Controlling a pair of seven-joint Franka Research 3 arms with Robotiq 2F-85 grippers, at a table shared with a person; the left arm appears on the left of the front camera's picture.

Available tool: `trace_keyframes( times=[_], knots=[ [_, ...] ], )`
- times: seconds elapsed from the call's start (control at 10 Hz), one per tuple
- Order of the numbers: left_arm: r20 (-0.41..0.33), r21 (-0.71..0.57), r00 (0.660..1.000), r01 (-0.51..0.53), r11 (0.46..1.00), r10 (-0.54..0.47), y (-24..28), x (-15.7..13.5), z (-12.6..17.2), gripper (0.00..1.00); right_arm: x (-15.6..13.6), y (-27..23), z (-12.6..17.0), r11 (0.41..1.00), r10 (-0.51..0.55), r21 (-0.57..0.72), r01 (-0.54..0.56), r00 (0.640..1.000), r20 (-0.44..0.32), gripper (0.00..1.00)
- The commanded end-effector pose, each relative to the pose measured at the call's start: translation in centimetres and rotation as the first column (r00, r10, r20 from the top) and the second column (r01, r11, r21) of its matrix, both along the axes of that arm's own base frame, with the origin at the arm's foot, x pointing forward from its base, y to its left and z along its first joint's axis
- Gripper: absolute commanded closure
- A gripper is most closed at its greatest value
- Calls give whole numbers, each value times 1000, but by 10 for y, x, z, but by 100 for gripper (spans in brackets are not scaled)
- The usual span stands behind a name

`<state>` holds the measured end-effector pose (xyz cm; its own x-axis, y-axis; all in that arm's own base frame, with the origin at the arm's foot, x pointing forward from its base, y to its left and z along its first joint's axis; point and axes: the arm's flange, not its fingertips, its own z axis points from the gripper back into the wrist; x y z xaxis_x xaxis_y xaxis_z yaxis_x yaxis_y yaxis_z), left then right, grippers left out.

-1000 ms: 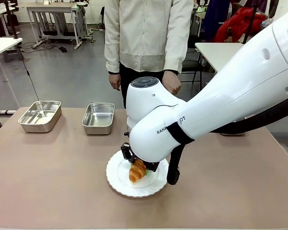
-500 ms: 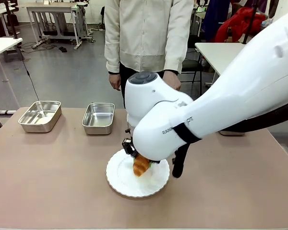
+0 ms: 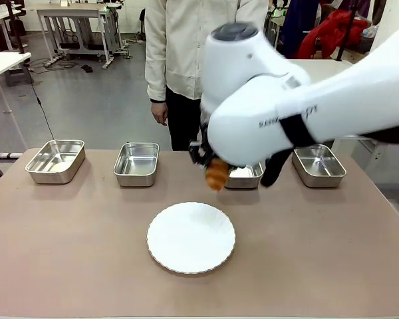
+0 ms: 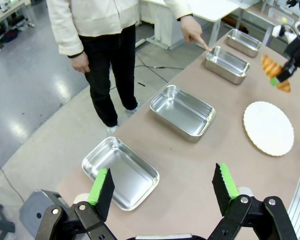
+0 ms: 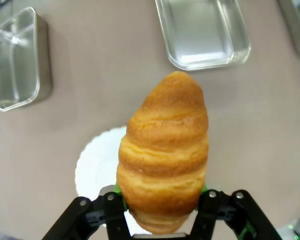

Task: Place the bread in the container.
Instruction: Place the Butter Roll into the Airtight Container indicated by the human.

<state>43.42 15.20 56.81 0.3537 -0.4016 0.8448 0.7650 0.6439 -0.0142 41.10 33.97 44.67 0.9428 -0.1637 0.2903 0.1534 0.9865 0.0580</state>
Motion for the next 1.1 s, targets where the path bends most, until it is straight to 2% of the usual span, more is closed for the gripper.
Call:
trace_keyframes(
  times=[0.0,0.2,0.5,1.0],
  knots=[
    [9,-9,1000,-2,1000,2,0,-1,2,0,44,-25,11,997,72,12,-72,997,-34,45],
    [9,-9,1000,-2,1000,2,0,-1,2,0,90,-52,10,987,157,52,-154,986,-54,45],
    [9,-9,1000,-2,1000,2,0,-1,2,0,147,-80,-11,978,198,97,-186,972,-124,45],
    [9,-9,1000,-2,1000,2,0,-1,2,0,181,-93,-43,966,257,76,-247,947,-193,45]
  ],
)
